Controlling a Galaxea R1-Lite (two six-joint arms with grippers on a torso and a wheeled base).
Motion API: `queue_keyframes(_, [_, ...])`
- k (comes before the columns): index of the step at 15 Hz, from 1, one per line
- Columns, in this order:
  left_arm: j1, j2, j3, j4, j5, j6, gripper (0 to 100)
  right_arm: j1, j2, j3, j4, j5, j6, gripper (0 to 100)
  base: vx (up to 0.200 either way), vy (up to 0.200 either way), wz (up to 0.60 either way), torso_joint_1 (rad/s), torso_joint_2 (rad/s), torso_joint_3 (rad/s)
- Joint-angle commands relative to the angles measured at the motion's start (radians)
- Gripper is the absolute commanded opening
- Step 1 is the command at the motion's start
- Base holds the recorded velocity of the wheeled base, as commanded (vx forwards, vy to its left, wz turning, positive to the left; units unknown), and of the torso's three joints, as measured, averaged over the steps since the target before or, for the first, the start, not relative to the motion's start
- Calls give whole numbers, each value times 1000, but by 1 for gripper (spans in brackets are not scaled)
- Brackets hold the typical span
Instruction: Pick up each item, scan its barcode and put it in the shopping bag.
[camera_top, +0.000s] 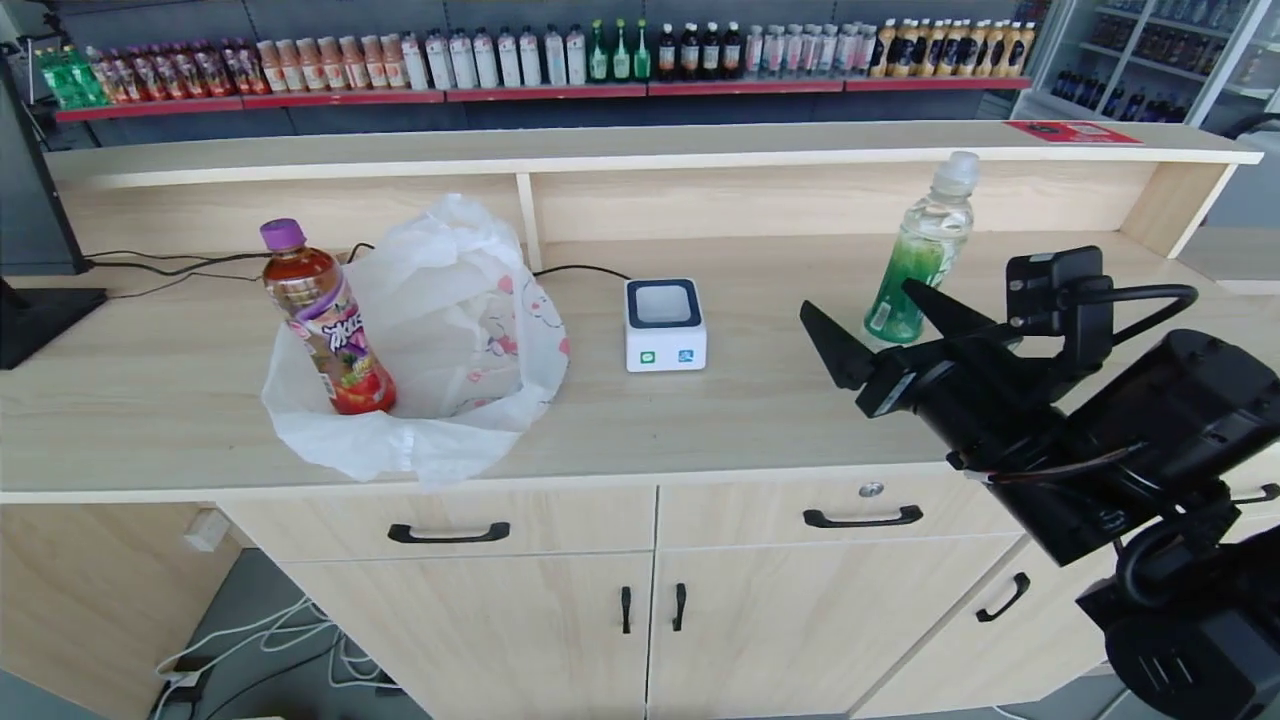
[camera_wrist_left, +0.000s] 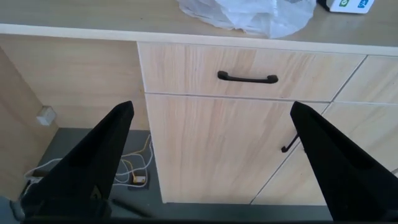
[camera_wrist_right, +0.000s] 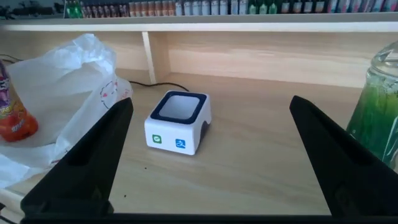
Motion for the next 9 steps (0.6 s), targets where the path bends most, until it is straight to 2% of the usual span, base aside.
queue_keyframes(1, [0, 0, 0, 0, 0, 0, 100, 3, 10, 6, -2, 0, 0, 100, 0, -200, 0, -2, 7, 7])
queue_keyframes(9, [0, 0, 1, 0, 0, 0, 100, 3, 9, 18, -2, 0, -3, 100, 0, -200, 0, 5, 2, 3])
